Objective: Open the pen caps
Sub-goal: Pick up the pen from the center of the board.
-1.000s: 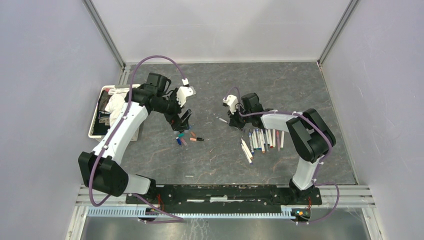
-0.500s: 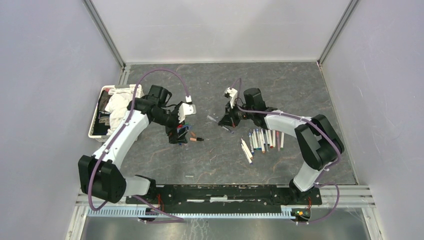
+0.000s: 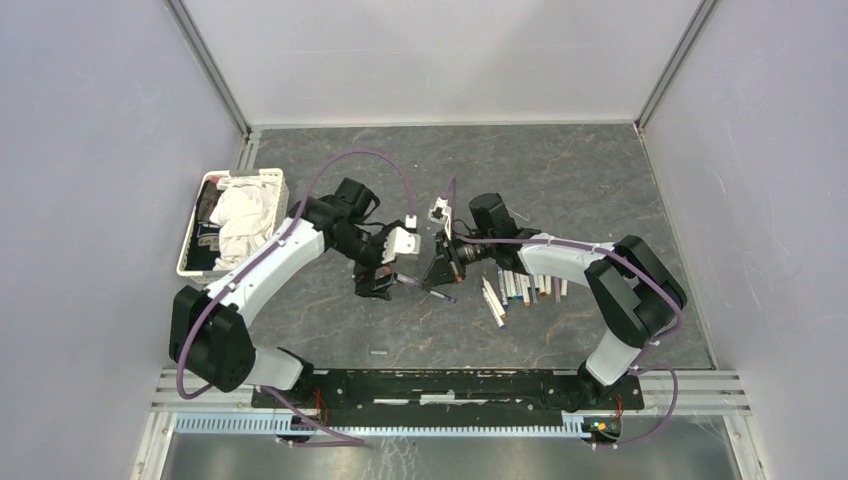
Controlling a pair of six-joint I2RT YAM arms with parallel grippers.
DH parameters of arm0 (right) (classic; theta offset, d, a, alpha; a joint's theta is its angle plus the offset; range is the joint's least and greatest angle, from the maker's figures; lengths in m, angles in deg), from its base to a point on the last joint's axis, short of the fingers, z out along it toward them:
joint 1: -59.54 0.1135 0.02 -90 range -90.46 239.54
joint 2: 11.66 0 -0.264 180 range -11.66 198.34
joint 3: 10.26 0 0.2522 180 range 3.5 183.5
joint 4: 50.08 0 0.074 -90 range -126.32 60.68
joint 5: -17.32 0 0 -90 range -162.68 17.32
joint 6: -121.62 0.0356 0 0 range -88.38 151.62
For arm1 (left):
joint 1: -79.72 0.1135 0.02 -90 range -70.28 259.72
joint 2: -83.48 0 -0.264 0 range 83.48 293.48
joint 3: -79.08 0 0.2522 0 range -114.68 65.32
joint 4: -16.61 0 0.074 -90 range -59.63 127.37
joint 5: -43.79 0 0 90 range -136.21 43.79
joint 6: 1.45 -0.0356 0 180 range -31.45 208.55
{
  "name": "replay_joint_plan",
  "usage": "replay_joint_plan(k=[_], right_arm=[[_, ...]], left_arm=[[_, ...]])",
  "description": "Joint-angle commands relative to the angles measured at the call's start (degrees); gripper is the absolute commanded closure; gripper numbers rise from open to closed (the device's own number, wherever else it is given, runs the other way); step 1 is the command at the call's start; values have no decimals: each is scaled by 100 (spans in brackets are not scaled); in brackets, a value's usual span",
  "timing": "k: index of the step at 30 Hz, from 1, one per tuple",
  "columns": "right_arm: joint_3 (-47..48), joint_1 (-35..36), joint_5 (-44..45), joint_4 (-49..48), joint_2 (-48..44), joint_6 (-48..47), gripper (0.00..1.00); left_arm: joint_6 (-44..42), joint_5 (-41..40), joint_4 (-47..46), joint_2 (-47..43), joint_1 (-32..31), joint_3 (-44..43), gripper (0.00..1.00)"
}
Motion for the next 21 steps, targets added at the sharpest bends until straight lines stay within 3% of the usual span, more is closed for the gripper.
replay_joint_plan(k=[1, 8, 21], right_arm=[[148, 71, -376, -356, -46, 354, 100], [226, 134, -508, -381, 57, 454, 100], [283, 160, -547, -497, 75, 589, 100]], left_arm=[[-192, -327, -285, -41, -425, 57, 5], [-38, -514, -526, -16, -694, 46, 15], [37, -616, -462, 117, -946, 145, 63]])
